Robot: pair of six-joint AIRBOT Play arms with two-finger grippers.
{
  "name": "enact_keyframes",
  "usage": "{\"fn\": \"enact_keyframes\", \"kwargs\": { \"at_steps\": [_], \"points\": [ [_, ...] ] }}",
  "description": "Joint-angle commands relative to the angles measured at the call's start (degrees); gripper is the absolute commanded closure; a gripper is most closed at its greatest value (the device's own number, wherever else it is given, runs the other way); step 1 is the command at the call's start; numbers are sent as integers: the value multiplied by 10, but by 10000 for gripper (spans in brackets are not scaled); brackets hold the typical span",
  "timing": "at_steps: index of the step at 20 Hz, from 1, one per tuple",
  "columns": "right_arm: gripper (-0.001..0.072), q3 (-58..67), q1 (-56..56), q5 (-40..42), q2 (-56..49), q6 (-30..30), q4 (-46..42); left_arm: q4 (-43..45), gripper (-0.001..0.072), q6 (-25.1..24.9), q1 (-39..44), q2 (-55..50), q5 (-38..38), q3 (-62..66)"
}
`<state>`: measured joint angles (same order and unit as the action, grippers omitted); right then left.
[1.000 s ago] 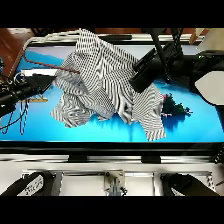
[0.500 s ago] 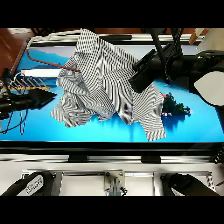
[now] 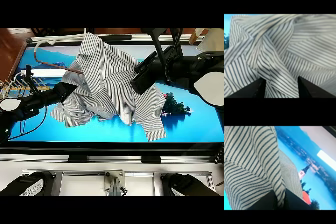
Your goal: Fold the shirts.
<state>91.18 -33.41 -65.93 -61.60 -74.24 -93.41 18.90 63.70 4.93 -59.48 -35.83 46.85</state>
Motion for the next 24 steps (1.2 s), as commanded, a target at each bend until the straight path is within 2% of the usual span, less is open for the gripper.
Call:
{"fn": "enact_keyframes", "kwargs": {
  "at_steps": [1, 4, 5, 6, 7, 13, 16, 17, 18, 19, 24],
  "points": [
    [628, 0, 0, -10, 0, -1, -6, -10, 241, 1, 14, 0, 83, -2],
    [629, 0, 0, -10, 0, -1, -6, -10, 245, 1, 10, -2, 107, -2],
    [629, 0, 0, -10, 0, 0, -6, -10, 269, 2, 10, -4, 108, -2],
    [628, 0, 0, -10, 0, 0, -6, -10, 352, 3, 12, -9, 108, -2],
    [628, 0, 0, -9, 0, 0, -6, -10, 386, 3, 14, -17, 108, -2],
    [628, 0, 0, -5, 0, -1, -5, -11, 369, 22, 26, -58, 123, -2],
    [628, 0, 0, -5, 0, -1, -7, -64, 376, 21, 26, -59, 154, -2],
    [628, 0, 0, -6, 0, -1, -8, -77, 475, 19, 26, -60, 164, -2],
    [628, 0, 0, -6, 0, -1, -8, -80, 619, 19, 26, -59, 170, 0],
    [628, 0, 0, -6, 0, -1, -8, -80, 653, 10, 26, -59, 168, 3],
    [628, 0, 0, -17, 0, -1, -51, -80, 654, -50, 5, -40, 153, 38]
  ]
}}
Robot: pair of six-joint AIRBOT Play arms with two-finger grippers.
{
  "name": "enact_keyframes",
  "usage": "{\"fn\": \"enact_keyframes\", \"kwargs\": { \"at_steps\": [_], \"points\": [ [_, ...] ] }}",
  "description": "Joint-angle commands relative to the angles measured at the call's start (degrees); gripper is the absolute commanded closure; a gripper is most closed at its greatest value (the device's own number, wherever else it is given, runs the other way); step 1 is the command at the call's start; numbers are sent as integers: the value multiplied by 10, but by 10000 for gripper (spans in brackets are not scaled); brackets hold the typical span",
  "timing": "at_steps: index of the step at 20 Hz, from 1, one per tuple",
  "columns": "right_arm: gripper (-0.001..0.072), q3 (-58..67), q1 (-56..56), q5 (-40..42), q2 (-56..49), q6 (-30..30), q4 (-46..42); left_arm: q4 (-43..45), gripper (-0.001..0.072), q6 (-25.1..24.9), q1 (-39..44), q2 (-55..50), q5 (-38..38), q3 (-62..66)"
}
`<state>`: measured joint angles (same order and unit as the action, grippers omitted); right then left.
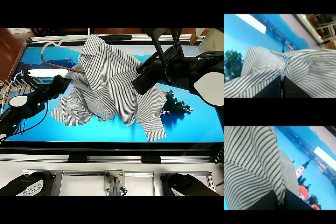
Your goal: Fold the shirts.
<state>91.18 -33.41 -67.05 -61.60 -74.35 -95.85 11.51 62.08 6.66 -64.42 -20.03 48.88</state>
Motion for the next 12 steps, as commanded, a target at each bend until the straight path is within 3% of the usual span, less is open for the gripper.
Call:
{"fn": "enact_keyframes", "kwargs": {
  "at_steps": [1, 6, 12],
  "points": [
    [628, 0, 0, -5, 0, 0, -37, -6, 654, -42, -22, 17, -13, 24],
    [628, 0, 0, -5, 0, 7, -77, -5, 654, -44, -88, 51, -75, 25],
    [628, 0, 0, -6, 0, 76, -82, -8, 654, -44, -101, 52, -111, 25]
  ]
}}
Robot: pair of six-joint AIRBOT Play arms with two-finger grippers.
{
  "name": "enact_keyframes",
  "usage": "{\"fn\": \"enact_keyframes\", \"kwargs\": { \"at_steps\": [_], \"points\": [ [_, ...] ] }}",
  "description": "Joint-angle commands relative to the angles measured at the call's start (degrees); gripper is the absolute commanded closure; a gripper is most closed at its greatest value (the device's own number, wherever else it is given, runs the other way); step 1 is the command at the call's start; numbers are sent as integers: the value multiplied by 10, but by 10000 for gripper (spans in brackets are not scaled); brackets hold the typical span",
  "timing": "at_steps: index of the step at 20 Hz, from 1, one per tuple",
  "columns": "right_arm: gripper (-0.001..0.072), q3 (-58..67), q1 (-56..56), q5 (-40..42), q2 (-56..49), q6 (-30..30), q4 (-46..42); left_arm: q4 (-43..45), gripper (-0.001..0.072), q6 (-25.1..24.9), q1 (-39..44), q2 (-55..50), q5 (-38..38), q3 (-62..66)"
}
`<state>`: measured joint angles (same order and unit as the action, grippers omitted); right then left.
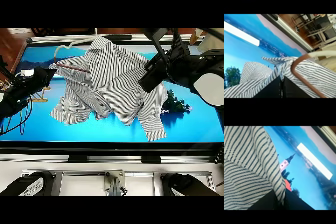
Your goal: Fold the shirts.
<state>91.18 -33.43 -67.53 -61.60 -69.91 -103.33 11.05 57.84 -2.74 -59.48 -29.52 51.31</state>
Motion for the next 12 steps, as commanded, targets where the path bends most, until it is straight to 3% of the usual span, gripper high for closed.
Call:
{"fn": "enact_keyframes", "kwargs": {
  "at_steps": [1, 7, 12],
  "points": [
    [628, 0, 0, -1, 0, 36, -8, -4, 654, -2, -7, 2, -16, 1],
    [628, 0, 0, -20, 0, 66, -51, -4, 654, -2, -7, 4, -33, 1],
    [629, 0, 0, -16, -1, 71, -8, -4, 654, -4, -7, 5, -72, 1]
  ]
}}
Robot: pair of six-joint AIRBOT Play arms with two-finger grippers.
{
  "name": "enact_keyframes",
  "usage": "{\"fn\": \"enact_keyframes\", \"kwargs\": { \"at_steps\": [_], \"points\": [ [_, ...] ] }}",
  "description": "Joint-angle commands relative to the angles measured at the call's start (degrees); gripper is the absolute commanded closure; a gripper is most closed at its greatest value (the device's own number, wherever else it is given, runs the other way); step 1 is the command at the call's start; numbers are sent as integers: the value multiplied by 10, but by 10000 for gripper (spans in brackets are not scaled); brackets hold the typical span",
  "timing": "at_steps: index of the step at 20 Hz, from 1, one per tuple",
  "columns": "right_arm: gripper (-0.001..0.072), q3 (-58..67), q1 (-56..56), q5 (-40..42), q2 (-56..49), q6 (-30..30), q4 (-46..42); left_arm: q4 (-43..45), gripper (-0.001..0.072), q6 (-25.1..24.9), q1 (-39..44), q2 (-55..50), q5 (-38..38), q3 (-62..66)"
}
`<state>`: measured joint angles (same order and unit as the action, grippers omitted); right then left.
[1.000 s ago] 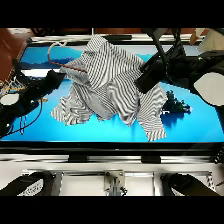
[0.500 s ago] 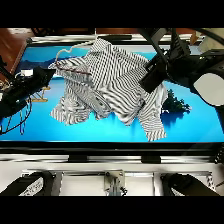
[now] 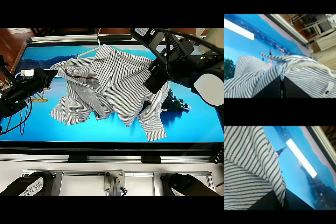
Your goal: Fold the shirts.
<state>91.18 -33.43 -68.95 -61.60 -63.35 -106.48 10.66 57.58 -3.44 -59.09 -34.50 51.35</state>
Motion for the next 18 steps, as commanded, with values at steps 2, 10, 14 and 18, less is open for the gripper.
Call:
{"fn": "enact_keyframes", "kwargs": {
  "at_steps": [2, 10, 14, 18],
  "points": [
    [628, 0, 0, -8, -5, 12, 62, -2, 654, -5, 0, 7, -34, 1],
    [628, 0, 0, 7, -30, 38, 97, -2, 655, -85, 14, 57, -115, 118],
    [628, 0, 0, 93, -29, -51, 86, 1, 655, -99, 92, 60, -203, 190],
    [628, 2, 0, 169, -13, -90, 74, 98, 656, -113, 124, 74, -221, 242]
  ]
}}
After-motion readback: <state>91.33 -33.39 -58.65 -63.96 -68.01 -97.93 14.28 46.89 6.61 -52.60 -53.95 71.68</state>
